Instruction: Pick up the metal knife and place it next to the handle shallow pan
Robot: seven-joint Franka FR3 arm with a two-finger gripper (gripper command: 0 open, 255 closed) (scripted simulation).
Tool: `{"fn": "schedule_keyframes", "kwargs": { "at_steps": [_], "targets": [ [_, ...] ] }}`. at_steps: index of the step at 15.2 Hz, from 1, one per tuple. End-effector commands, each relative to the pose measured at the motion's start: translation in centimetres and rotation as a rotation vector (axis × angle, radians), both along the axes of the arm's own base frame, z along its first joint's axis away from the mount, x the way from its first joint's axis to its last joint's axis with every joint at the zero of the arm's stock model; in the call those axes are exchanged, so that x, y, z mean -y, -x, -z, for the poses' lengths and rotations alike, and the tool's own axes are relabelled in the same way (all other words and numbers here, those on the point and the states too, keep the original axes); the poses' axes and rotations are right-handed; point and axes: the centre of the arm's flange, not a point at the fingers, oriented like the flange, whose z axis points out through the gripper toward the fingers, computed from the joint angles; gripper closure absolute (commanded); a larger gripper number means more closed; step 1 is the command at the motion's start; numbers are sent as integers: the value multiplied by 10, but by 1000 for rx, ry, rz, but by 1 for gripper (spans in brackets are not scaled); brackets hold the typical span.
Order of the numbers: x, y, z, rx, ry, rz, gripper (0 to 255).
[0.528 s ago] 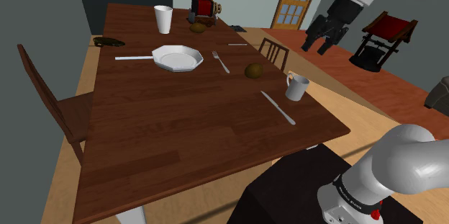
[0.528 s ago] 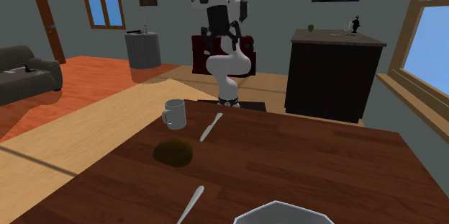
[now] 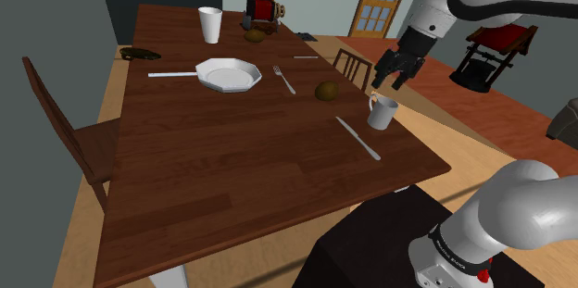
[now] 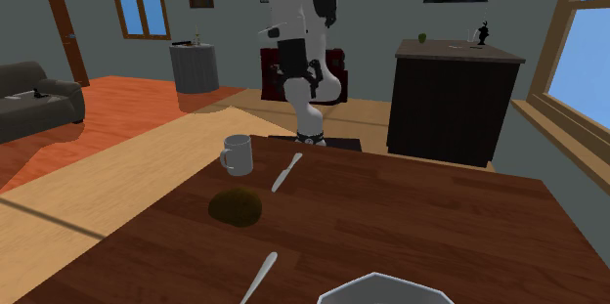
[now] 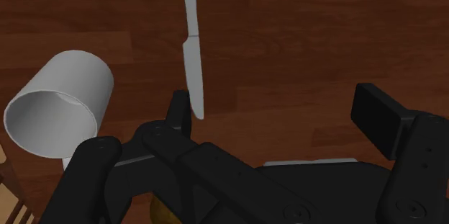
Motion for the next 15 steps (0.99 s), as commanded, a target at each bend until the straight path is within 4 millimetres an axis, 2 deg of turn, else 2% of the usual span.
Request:
{"fn": "schedule_keyframes", "kwargs": {
  "at_steps": [1, 12, 15],
  "targets": [
    [4, -8, 24, -13, 10, -3, 0],
    [27, -48, 162, -91, 66, -18, 0],
    [28, -50, 180, -96, 69, -18, 0]
  ]
}}
